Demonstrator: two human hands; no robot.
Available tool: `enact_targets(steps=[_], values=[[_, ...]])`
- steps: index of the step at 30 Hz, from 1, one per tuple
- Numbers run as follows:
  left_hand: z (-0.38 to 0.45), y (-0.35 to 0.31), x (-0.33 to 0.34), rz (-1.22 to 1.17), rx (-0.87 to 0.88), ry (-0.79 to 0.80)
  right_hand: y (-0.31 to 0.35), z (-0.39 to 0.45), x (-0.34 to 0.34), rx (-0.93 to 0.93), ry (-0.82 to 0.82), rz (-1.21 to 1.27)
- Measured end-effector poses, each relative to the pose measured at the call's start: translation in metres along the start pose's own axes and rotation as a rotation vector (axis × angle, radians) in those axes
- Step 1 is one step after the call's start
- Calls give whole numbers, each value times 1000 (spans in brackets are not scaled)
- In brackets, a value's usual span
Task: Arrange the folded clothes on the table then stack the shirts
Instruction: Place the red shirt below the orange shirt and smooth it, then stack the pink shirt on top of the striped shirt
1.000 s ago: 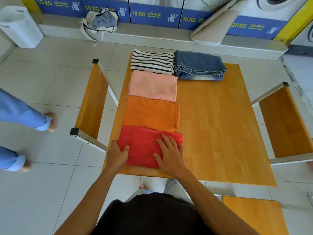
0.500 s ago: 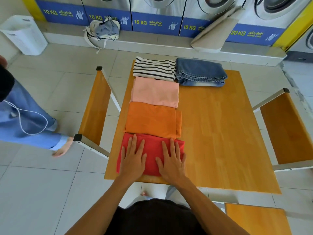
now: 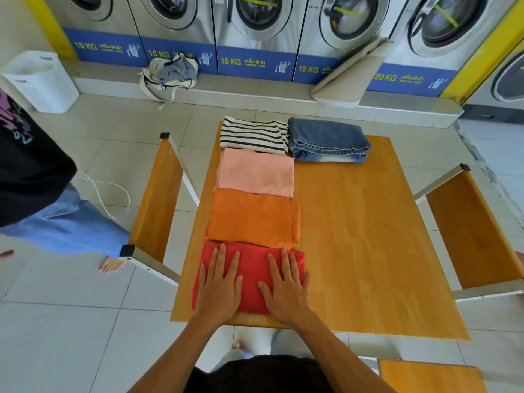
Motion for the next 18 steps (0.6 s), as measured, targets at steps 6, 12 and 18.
enact_targets(steps=[6,12,18], values=[[-1,-2,-1,-4,-23,21,-2,-1,-5,2,20,-14],[-1,-2,-4,-31,-30,30,0,-1,-11,15,13,42],[11,-14,-31,-296,-140,56,-5,19,-48,87,-304,204]])
Point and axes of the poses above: each hand's wrist, its own z-axis towards the middle knuckle, its own x-axis out of the palm, y = z × x, the point moved 3 cm from there along z, towards the middle knuckle
